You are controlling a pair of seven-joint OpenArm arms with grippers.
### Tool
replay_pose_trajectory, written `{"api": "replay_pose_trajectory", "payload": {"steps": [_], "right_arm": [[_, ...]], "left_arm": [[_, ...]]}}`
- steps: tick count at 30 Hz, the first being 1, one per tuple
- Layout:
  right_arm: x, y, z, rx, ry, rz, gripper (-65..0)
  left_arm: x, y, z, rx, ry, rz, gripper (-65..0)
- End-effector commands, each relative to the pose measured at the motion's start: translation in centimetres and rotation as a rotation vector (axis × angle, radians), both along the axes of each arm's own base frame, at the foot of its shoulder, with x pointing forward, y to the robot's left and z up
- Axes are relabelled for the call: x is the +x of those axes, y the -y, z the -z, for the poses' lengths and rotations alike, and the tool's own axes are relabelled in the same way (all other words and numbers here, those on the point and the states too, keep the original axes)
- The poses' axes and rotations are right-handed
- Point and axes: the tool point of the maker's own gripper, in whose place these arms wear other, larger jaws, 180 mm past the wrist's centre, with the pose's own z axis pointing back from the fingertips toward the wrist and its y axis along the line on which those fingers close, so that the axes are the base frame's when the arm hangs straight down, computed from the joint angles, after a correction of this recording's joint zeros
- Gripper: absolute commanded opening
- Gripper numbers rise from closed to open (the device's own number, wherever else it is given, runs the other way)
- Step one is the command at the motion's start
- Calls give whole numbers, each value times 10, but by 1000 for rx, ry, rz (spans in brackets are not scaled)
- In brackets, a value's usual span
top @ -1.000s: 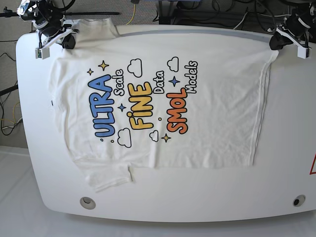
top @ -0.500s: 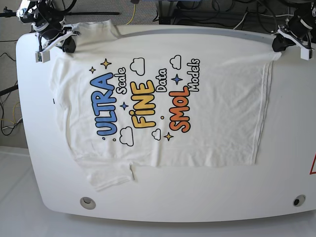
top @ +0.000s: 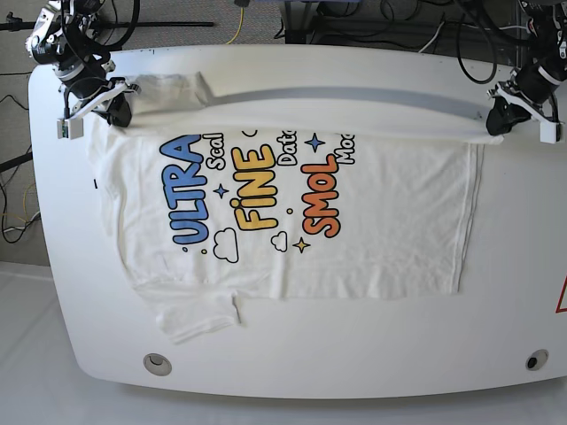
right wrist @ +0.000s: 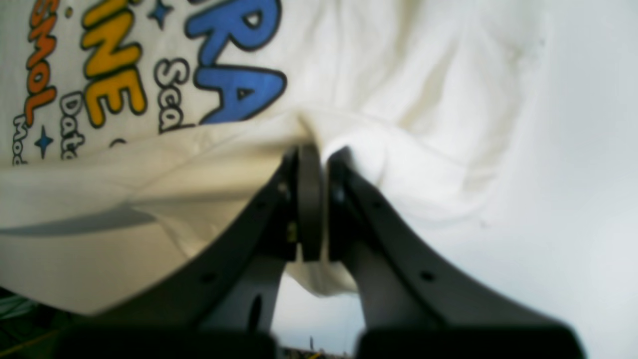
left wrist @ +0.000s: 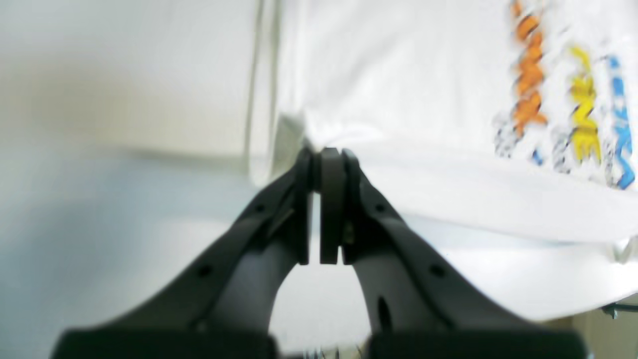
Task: Fold the T-shirt properly
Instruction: 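Drag the shoulder edge with both grippers toward the hem, folding it over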
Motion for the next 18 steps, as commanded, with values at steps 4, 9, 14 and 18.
{"api": "replay_pose_trajectory", "payload": {"steps": [4, 9, 14, 18], "right_arm": [[22, 3, -15, -28, 65, -18, -650], [30, 3, -18, -39, 80, -24, -650], [39, 0, -23, -48, 102, -37, -650], [45, -3, -23, -67, 107, -50, -650]], "left_arm": [[19, -8, -8, 38, 32, -14, -650], [28, -8, -8, 39, 38, -19, -650], [34, -8, -11, 48, 49, -23, -650], [39, -5, -12, 50, 56, -16, -650]]}}
